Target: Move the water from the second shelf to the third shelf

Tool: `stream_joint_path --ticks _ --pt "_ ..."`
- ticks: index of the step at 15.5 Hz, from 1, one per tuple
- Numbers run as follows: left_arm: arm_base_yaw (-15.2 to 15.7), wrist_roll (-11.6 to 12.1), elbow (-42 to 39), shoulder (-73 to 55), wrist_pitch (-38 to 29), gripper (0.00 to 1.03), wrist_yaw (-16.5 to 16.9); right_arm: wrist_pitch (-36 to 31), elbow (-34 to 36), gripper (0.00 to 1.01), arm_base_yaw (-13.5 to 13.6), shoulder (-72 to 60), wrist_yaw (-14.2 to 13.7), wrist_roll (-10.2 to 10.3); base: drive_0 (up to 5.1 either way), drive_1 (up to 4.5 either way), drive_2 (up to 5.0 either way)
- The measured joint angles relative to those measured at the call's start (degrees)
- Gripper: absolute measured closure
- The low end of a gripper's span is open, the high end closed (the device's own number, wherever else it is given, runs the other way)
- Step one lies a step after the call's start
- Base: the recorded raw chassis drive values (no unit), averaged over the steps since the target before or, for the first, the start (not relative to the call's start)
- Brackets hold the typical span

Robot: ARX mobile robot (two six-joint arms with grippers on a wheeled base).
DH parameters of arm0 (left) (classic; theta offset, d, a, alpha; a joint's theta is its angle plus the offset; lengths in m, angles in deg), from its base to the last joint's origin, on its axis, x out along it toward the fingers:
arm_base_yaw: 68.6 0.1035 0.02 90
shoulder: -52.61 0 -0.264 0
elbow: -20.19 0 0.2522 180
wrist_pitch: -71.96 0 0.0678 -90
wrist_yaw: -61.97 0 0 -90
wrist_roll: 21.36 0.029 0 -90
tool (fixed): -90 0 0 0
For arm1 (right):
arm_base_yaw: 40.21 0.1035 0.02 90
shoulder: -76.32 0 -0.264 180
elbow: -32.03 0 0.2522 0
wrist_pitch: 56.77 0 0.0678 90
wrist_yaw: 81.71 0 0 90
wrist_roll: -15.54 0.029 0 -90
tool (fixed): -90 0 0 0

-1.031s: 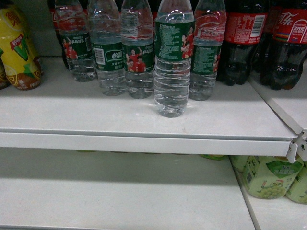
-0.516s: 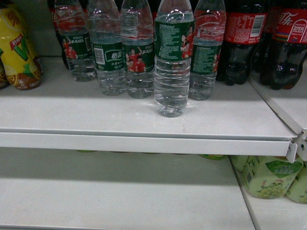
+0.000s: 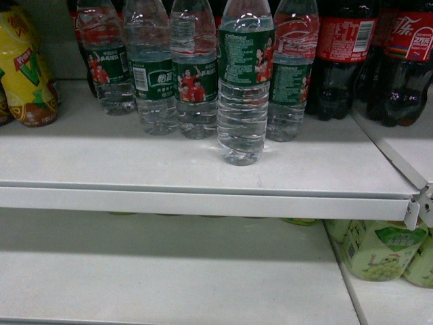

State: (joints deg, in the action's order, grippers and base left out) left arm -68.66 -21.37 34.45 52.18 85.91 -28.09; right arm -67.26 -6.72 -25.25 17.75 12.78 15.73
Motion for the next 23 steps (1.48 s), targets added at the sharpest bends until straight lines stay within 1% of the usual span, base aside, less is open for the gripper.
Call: stream_joint_path --ticks 1,3,4,6,7,8,9,10,11,12,13,14,16,17,18,20,22,23 --pt "0.0 0.0 0.0 0.0 0.0 0.05 0.0 -3.0 0.0 0.03 2.0 -3.8 -1.1 -0.7 0.0 0.0 0.0" --pt "0.0 0.0 0.0 0.0 0.0 0.05 0.0 -5.4 -0.2 0.03 4.0 -7.5 -1.2 -1.3 0.0 0.0 0.0" --pt "0.0 0.0 0.0 0.0 0.0 0.05 0.0 -7.1 -0.9 0.03 5.7 -10.8 -1.2 -1.6 0.0 0.0 0.0" --pt "0.0 0.0 0.0 0.0 0.0 0.05 0.0 -9.1 -3.3 0.03 8.0 -15.8 -1.3 -1.6 0.0 0.0 0.0" --pt "0.0 0.0 0.0 0.0 0.0 0.05 0.0 -9.7 -5.1 0.03 9.1 -18.4 -1.4 -1.4 0.0 0.0 0.0" --pt "0.0 0.0 0.0 0.0 0.0 0.05 0.0 -10.5 -6.7 0.03 10.1 -20.9 -2.3 -1.2 0.0 0.0 0.0" --pt "0.0 0.0 0.0 0.0 0.0 0.05 0.0 -11.0 -8.3 0.03 10.7 -23.1 -3.1 -0.5 0.0 0.0 0.0" --pt "0.0 0.0 0.0 0.0 0.0 0.05 0.0 -11.3 -10.6 0.03 11.3 -25.5 -4.5 0.3 0.0 0.0 0.0" --pt "0.0 0.0 0.0 0.0 0.0 0.05 0.0 -11.4 -12.6 0.03 11.8 -27.4 -5.7 0.7 0.0 0.0 0.0" --pt "0.0 0.0 0.0 0.0 0.0 0.05 0.0 -11.2 -13.7 0.03 11.8 -28.2 -6.0 1.0 0.0 0.0 0.0" --pt "0.0 0.0 0.0 0.0 0.0 0.05 0.0 -10.1 -15.4 0.03 12.1 -29.4 -6.6 1.8 0.0 0.0 0.0" --pt "0.0 0.0 0.0 0.0 0.0 0.05 0.0 -10.0 -16.7 0.03 12.1 -30.5 -7.3 1.9 0.0 0.0 0.0" --pt "0.0 0.0 0.0 0.0 0.0 0.05 0.0 -8.8 -19.6 0.03 12.9 -32.7 -8.0 2.9 0.0 0.0 0.0" --pt "0.0 0.0 0.0 0.0 0.0 0.05 0.0 -8.7 -20.7 0.03 13.6 -33.4 -8.0 3.1 0.0 0.0 0.0" --pt "0.0 0.0 0.0 0.0 0.0 0.05 0.0 -8.2 -21.6 0.03 13.6 -33.9 -8.0 3.3 0.0 0.0 0.0" --pt "0.0 0.0 0.0 0.0 0.0 0.05 0.0 -6.9 -24.7 0.03 13.9 -37.0 -9.5 4.7 0.0 0.0 0.0" --pt "0.0 0.0 0.0 0.0 0.0 0.05 0.0 -6.6 -26.0 0.03 13.9 -38.6 -11.1 4.9 0.0 0.0 0.0" --pt "0.0 0.0 0.0 0.0 0.0 0.05 0.0 -6.6 -26.7 0.03 13.9 -39.1 -11.5 4.9 0.0 0.0 0.0"
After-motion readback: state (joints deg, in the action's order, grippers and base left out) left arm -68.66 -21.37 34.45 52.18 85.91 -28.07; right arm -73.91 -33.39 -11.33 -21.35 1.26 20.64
